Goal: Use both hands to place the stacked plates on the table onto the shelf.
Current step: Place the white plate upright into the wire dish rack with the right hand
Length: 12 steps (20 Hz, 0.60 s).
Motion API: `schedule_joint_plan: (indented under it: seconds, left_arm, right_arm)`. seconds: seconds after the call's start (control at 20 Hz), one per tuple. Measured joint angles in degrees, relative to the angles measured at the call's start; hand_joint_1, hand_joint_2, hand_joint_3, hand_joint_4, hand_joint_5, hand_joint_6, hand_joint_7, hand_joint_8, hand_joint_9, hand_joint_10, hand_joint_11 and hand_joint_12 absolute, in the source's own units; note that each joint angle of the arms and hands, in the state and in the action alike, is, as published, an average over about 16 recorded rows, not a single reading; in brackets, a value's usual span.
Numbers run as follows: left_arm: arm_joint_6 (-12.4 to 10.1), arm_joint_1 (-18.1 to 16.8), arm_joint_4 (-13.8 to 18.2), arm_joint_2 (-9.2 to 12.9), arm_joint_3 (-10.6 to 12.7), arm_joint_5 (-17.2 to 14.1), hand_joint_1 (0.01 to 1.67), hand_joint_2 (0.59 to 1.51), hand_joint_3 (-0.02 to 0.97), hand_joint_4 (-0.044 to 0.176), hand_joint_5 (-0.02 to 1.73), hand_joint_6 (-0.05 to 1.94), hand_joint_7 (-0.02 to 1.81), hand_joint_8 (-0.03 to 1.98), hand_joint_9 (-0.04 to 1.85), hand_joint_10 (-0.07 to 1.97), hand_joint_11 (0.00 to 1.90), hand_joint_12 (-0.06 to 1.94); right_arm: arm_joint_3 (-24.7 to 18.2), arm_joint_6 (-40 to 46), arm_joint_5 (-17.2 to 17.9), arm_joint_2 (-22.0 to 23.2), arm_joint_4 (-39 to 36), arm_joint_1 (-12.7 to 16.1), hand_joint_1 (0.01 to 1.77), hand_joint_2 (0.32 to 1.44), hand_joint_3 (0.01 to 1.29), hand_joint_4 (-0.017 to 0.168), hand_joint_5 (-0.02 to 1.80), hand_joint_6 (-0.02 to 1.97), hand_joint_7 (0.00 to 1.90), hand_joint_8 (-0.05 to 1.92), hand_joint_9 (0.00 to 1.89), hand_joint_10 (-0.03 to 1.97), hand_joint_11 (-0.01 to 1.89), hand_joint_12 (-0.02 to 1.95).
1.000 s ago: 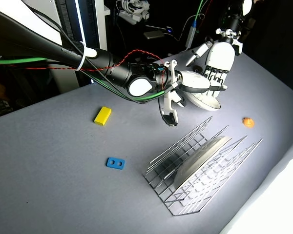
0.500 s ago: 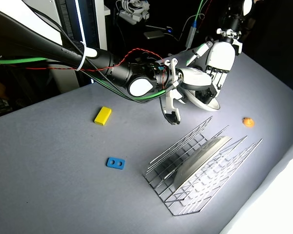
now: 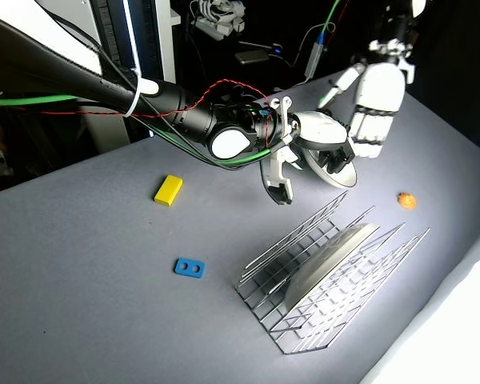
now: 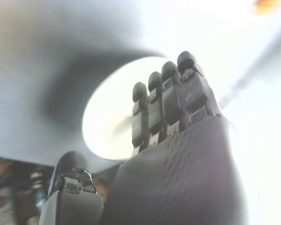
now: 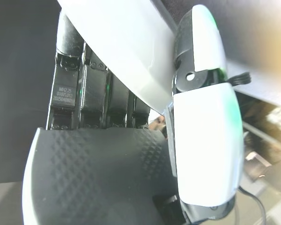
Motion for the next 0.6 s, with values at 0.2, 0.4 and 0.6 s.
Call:
schedule_joint_plan:
  seconds: [0.2, 0.4, 0.6]
  left_arm:
    - [0.0, -5.9, 0.2, 1.1, 1.5, -0.1, 0.02, 1.142, 0.004, 0.002, 0.26, 0.02, 0.22, 0.00, 0.18, 0.01, 0.13, 0.06]
    - [0.0, -11.3, 1.5, 1.7, 3.2, 0.0, 0.02, 1.139, 0.004, 0.002, 0.26, 0.02, 0.21, 0.00, 0.18, 0.01, 0.12, 0.05]
    - [0.0, -15.9, 3.2, 2.0, 4.9, 0.4, 0.01, 1.136, 0.004, 0.002, 0.25, 0.02, 0.20, 0.00, 0.16, 0.01, 0.10, 0.05]
  right_arm:
    - [-1.3, 2.3, 0.5, 1.1, 0.0, 0.5, 1.13, 1.01, 0.01, 0.004, 0.85, 0.70, 0.98, 1.00, 0.97, 0.58, 0.66, 1.40]
    - [-3.3, 3.7, 1.6, 2.7, -0.1, 1.4, 1.15, 1.01, 0.01, 0.011, 0.87, 0.82, 0.99, 0.97, 0.97, 0.58, 0.66, 1.40]
    - [-6.2, 4.2, 2.5, 4.9, -0.2, 2.4, 1.16, 1.01, 0.01, 0.018, 0.89, 0.95, 1.00, 0.96, 0.97, 0.58, 0.66, 1.40]
